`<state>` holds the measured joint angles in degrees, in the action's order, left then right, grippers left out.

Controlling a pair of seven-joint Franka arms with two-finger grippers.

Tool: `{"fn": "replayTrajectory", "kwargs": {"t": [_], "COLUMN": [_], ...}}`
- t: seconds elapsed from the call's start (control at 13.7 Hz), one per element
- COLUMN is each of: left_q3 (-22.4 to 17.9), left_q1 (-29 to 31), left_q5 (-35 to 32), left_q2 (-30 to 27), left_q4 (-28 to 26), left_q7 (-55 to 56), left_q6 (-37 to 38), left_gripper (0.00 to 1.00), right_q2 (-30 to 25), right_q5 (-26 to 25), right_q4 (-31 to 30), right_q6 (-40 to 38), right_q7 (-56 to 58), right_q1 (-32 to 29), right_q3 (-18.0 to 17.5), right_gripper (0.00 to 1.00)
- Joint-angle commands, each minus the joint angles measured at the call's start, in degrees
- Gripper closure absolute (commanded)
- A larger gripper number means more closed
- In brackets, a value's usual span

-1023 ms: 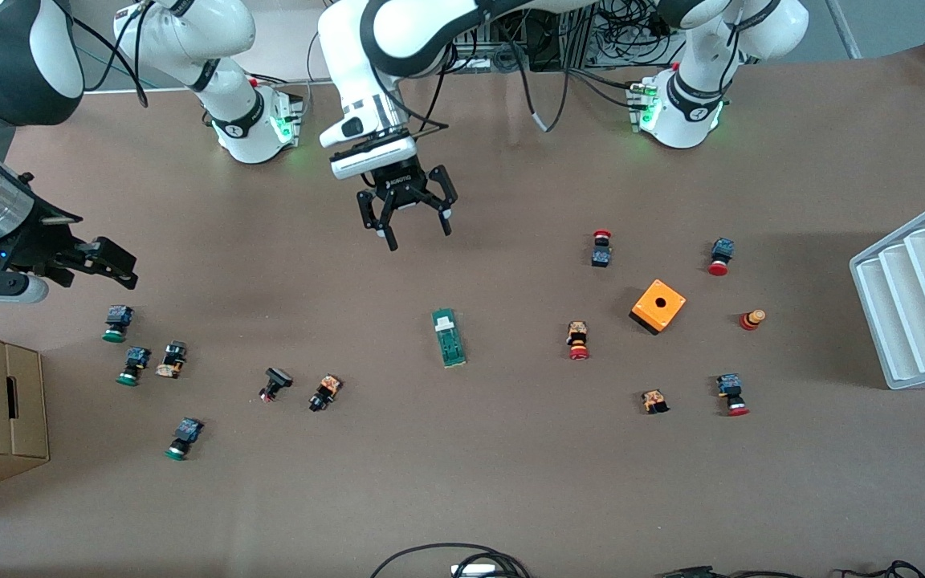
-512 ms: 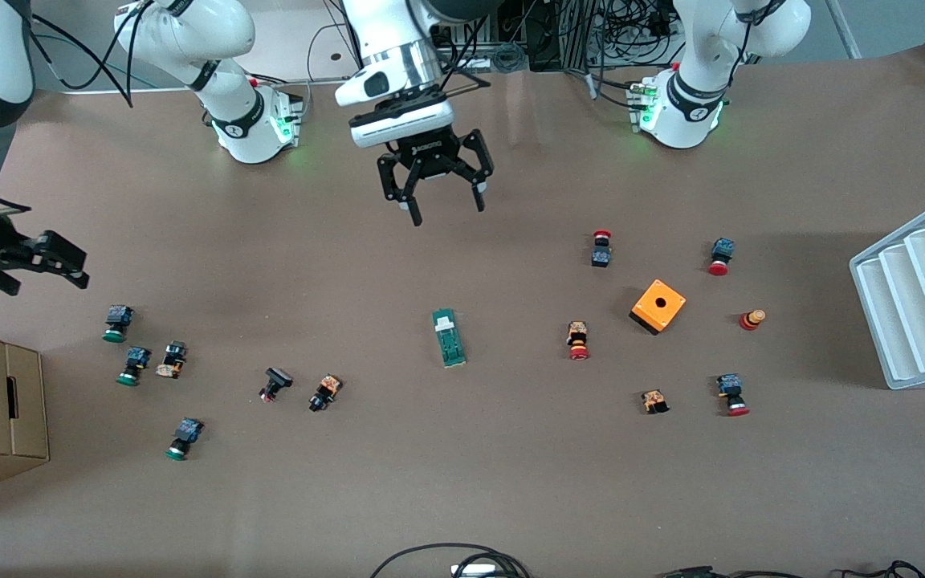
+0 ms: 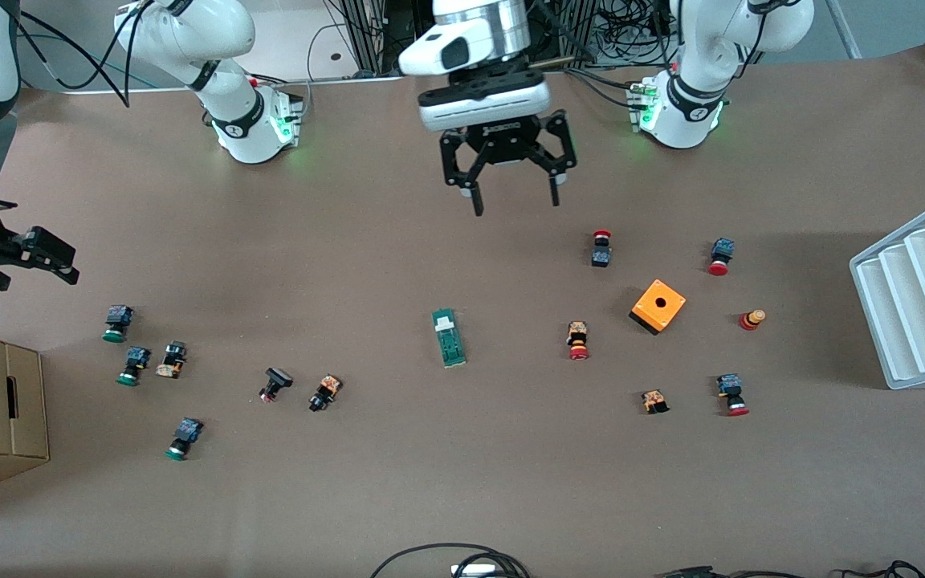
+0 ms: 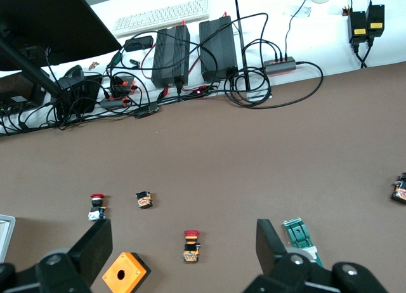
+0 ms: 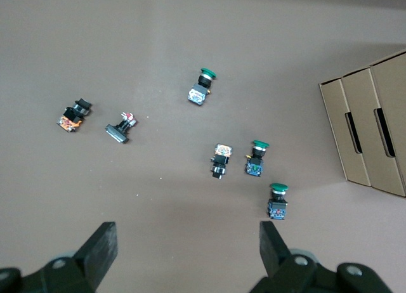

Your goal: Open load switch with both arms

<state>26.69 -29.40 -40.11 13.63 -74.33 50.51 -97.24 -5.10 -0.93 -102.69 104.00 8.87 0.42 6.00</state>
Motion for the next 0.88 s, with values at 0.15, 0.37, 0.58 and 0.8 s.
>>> {"fn": "replayTrajectory", "kwargs": {"t": [0.15,0.37,0.58,0.8], "left_q3": [0.38,0.29,0.29,0.29], "left_q1": [6.53,10.76,16.03,21.04], "left_q5": [8.79,12.93,17.51,21.46], "left_q2": [-4.13,-6.06,-7.29,-8.08], "left_q4": [-0.11,-0.11,-0.29,-0.38], "left_q7": [-4.72,-9.71,-11.39,-13.68], "left_q6": [-0.5,-0.5,-0.23,0.38], "left_gripper": [0.0,0.0,0.0,0.0], "right_q2": [0.62,0.79,0.71,0.97], "right_q5": [-0.39,-0.56,-0.65,-0.3], "right_q4": [0.91,1.44,1.52,1.52], "right_q6": [-0.03,-0.38,-0.47,-0.56], "right_q7": [0.79,1.23,1.23,0.62], "right_q1": [-0.33,-0.5,-0.5,-0.5], "right_q3": [0.15,0.24,0.24,0.24], "right_gripper": [0.0,0.0,0.0,0.0]}}
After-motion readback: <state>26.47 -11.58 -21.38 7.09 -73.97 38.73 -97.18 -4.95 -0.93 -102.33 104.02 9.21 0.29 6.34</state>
